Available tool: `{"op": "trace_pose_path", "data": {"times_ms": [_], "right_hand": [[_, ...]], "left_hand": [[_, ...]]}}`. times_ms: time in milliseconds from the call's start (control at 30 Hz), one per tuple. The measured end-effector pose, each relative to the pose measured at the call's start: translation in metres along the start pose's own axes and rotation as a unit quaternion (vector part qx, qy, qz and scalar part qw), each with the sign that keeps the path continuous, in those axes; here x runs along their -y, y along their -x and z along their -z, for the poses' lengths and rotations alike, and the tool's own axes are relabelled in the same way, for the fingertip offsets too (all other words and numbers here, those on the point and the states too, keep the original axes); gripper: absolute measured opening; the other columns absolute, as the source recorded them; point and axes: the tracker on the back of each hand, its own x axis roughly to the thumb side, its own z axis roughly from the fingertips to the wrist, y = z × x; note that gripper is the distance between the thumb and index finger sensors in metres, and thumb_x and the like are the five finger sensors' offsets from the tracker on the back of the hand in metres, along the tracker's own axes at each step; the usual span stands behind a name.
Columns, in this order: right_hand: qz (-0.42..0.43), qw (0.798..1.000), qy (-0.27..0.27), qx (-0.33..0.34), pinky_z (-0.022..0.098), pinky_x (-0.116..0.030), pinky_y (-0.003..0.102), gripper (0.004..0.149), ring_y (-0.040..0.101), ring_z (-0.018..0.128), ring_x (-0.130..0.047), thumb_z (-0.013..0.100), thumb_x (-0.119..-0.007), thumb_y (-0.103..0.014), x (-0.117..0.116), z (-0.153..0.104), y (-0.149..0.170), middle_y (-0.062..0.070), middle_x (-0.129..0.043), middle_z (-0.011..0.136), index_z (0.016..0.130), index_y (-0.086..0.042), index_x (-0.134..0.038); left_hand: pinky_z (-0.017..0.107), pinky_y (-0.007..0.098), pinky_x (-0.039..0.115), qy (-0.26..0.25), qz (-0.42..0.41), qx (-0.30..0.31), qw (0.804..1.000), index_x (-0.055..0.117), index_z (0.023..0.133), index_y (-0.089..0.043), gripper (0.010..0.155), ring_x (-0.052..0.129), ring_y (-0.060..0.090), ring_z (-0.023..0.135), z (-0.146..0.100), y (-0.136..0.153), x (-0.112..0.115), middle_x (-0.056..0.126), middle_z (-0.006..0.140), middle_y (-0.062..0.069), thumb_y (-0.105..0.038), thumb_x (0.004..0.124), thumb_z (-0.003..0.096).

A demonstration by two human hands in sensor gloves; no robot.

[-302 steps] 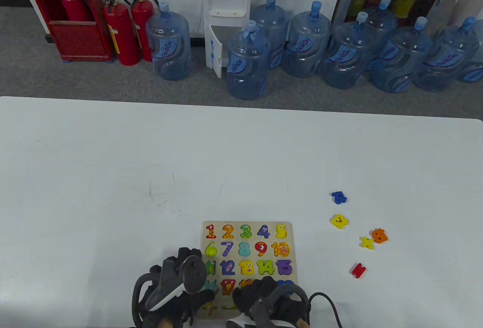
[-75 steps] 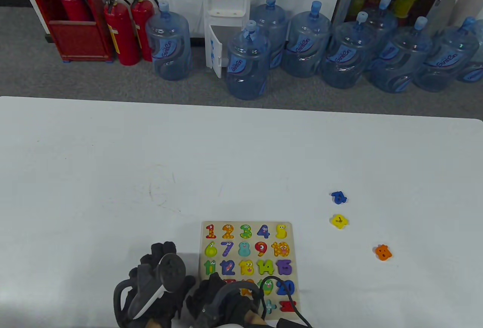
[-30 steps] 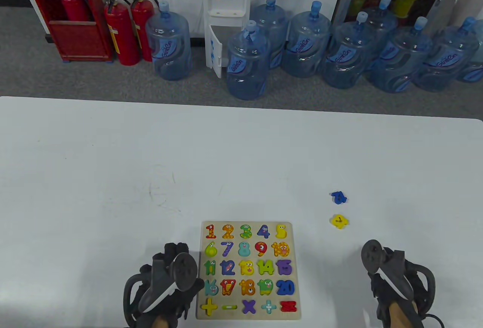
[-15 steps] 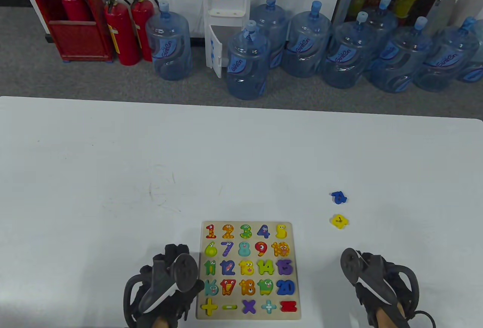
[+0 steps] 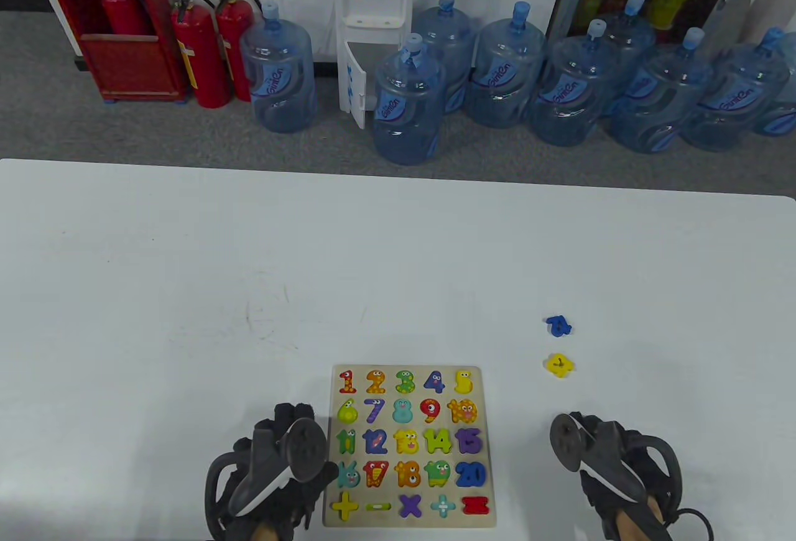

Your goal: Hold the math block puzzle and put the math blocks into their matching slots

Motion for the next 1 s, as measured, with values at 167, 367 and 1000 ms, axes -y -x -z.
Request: {"op": "trace_pose_path", "data": {"times_ms": [167, 367, 1000], "right_hand": [[0.024, 0.999, 0.018, 0.013, 0.059, -0.076, 0.043, 0.055, 0.018, 0.067, -0.094, 0.031, -0.073, -0.021, 0.007, -0.004, -0.004, 0.0, -0.081, 0.089, 0.086, -0.028, -0.075], [0.059, 0.998, 0.028, 0.027, 0.056, -0.078, 0.042, 0.053, 0.017, 0.06, -0.096, 0.031, -0.071, -0.02, 0.01, -0.006, -0.004, 0.0, -0.089, 0.081, 0.082, -0.028, -0.08], [0.064, 0.997, 0.019, 0.038, 0.056, -0.077, 0.043, 0.052, 0.018, 0.059, -0.094, 0.033, -0.069, -0.022, 0.007, -0.006, -0.018, 0.004, -0.085, 0.08, 0.084, -0.026, -0.076]], "left_hand": [[0.071, 0.07, 0.051, 0.003, -0.001, 0.002, 1.0, 0.031, 0.106, -0.023, 0.087, 0.048, 0.045, 0.105, 0.0, 0.0, 0.001, 0.028, 0.111, 0.007, -0.059, 0.065, 0.0351], [0.071, 0.07, 0.051, 0.004, 0.0, 0.004, 1.0, 0.031, 0.105, -0.023, 0.086, 0.048, 0.045, 0.105, 0.0, -0.001, 0.001, 0.028, 0.111, 0.007, -0.059, 0.065, 0.0351], [0.071, 0.07, 0.051, 0.01, -0.001, 0.008, 1.0, 0.031, 0.105, -0.023, 0.086, 0.049, 0.045, 0.105, 0.0, -0.002, 0.002, 0.028, 0.111, 0.007, -0.059, 0.065, 0.0351]]}}
